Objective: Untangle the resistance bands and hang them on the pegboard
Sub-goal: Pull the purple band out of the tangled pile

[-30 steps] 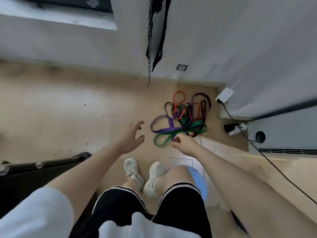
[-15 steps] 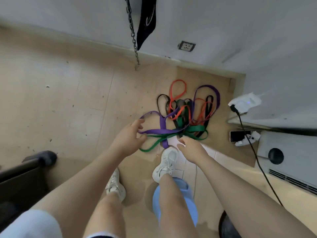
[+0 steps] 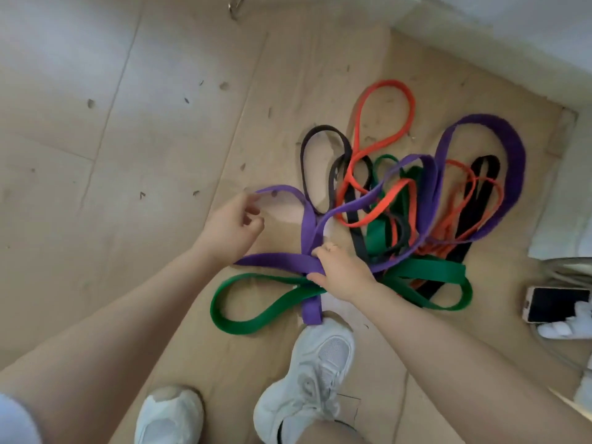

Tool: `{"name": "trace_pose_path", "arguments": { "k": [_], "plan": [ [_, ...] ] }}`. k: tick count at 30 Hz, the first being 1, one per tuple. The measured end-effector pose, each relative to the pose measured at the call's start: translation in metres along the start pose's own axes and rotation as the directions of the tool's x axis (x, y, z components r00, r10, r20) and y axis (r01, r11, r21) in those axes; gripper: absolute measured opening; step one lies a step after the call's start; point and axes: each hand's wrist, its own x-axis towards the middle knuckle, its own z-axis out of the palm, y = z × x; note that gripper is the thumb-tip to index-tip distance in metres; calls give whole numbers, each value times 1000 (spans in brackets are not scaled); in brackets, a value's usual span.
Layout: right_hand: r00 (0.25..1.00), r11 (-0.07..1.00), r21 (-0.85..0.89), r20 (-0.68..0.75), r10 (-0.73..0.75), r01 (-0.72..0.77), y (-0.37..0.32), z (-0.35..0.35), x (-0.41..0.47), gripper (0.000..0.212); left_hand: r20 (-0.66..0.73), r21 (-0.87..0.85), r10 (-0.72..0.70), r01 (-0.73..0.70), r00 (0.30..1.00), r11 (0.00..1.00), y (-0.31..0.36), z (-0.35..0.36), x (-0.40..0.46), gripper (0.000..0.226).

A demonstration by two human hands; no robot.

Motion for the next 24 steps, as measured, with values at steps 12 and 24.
{"name": "trace_pose_path", "arguments": {
  "k": [12,24],
  "plan": [
    [948,910,277,-167,-270,308,-40,-83,-40,9,-72,-183,290,-298,954,937,5,-23,-20,25],
    [528,734,209,-817,-232,646,-77,-165,-268,31,-303,-42,733,-777,609,628,136,-83,-220,24]
  ]
}}
